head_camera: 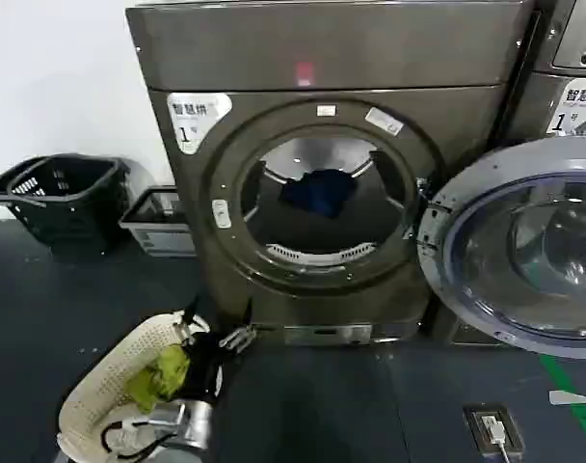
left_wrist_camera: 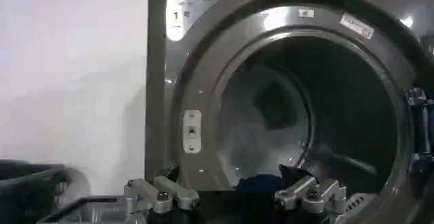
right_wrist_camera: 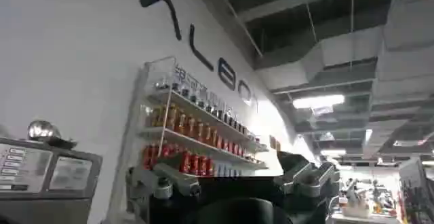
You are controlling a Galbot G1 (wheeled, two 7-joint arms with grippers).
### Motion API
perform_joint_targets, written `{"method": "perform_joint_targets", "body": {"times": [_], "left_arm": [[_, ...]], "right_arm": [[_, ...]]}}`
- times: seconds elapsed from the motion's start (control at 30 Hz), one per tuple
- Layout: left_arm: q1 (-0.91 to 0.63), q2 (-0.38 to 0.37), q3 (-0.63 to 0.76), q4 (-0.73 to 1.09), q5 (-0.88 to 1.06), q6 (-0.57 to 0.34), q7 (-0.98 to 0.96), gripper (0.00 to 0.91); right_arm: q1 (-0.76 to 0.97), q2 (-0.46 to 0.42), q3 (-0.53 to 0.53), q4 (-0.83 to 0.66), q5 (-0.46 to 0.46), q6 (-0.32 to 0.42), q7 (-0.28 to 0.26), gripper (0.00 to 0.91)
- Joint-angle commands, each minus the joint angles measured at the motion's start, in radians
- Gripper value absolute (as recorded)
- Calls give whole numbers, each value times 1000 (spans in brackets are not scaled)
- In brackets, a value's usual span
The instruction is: Grasp the clothes from the dryer.
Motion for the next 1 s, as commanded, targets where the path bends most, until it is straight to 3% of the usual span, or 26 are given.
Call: {"method": "perform_joint_targets", "body": {"times": [0.03, 1.0], "left_arm": [[4, -4, 3, -1, 9, -3, 4, 907], [-2, -28, 6, -1, 22, -1, 4, 907]], "right_arm": [[-4, 0, 0, -2, 15, 15, 3, 907], [0, 1, 14, -16, 24, 32, -6, 907]]}}
